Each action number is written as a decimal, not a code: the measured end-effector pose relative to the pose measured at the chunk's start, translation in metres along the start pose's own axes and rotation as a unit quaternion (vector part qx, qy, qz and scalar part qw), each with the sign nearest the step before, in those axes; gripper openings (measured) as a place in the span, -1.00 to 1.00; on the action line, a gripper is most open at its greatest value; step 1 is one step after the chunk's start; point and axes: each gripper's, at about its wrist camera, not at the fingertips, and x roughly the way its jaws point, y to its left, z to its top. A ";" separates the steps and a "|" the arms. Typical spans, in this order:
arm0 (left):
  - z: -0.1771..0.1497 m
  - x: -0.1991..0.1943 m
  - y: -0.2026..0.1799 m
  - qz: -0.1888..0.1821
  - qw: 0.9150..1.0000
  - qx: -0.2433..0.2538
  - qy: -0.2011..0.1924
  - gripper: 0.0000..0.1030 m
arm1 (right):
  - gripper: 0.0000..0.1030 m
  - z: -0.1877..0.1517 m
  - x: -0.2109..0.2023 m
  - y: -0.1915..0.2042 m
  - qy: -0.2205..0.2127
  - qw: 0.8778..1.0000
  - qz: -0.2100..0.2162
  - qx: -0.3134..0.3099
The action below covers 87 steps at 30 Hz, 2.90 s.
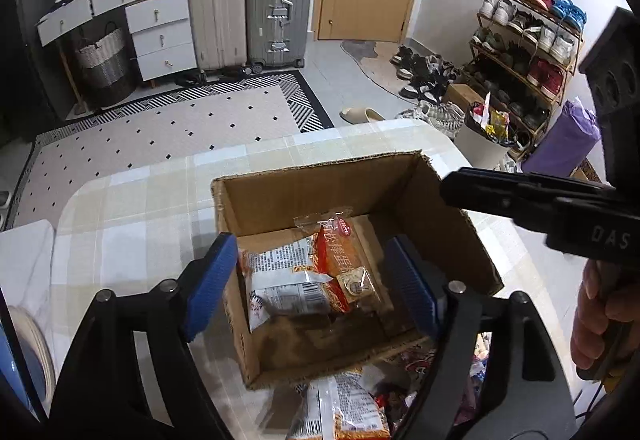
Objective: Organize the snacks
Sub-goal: 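Lower both snacks into the SF box and open both grippers, then withdraw both tools from the box back over the snack pile, then grasp the red chip packet with the left gripper while the right gripper grasps the blue packet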
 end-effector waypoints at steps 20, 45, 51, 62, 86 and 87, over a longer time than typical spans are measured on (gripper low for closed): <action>-0.071 -0.234 -0.043 0.034 0.990 0.021 -0.139 0.70 | 0.04 -0.080 -0.186 0.093 -0.111 0.991 0.052 -0.060; -0.243 -0.380 -0.079 0.075 0.975 -0.027 -0.206 0.99 | 0.97 -0.271 -0.236 0.111 -0.245 0.960 -0.074 -0.114; -0.269 -0.344 -0.062 0.065 0.981 -0.040 -0.178 0.99 | 0.97 -0.286 -0.219 0.107 -0.234 0.962 -0.078 -0.115; -0.284 -0.268 -0.046 0.037 0.991 -0.057 -0.119 0.99 | 0.97 -0.304 -0.198 0.087 -0.218 0.970 -0.069 -0.079; -0.289 -0.151 -0.062 0.019 0.998 -0.054 -0.035 0.99 | 0.97 -0.312 -0.161 0.042 -0.181 0.979 -0.074 -0.048; -0.288 -0.145 -0.062 0.015 0.998 -0.055 -0.030 0.99 | 0.97 -0.312 -0.157 0.039 -0.177 0.981 -0.073 -0.045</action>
